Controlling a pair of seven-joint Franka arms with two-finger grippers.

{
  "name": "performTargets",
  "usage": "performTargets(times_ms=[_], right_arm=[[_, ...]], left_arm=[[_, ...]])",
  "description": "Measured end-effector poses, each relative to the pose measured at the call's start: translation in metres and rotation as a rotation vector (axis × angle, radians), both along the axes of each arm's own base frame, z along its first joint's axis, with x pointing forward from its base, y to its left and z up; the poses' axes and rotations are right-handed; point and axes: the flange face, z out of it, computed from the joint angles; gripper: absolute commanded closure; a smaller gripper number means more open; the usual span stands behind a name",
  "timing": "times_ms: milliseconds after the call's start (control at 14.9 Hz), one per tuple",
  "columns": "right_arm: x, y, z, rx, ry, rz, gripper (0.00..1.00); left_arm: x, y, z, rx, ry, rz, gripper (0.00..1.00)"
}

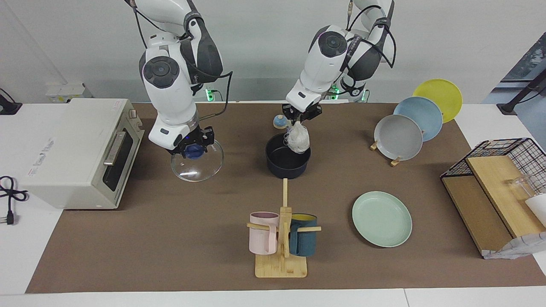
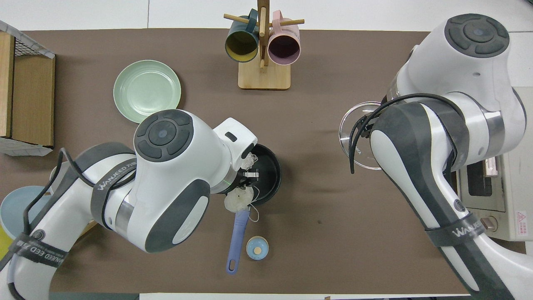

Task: Transfer vermicelli from plate to pot
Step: 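Lower the vermicelli into the black pot and open the left gripper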

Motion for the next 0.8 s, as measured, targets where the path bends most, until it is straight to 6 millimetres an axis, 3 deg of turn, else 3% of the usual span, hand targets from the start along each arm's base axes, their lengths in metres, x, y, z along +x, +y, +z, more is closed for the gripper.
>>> performTargets(times_ms=[268, 737, 804], right_arm=[[-0.001, 0.0, -0.002, -0.001, 0.006, 0.0, 1.0], [-0.005, 0.018, -0.001, -0.005, -0.002, -0.009, 1.0], [-0.005, 0.02, 0.0, -0.004, -0.004, -0.008, 1.0]], left_arm=[[0.003, -0.008, -0.049, -0.002, -0.012, 0.011, 1.0], [0.022, -0.016, -0.094, -0.019, -0.043, 0.019, 0.99], [0.023, -0.016, -0.096, -0.02, -0.045, 0.01, 0.01]])
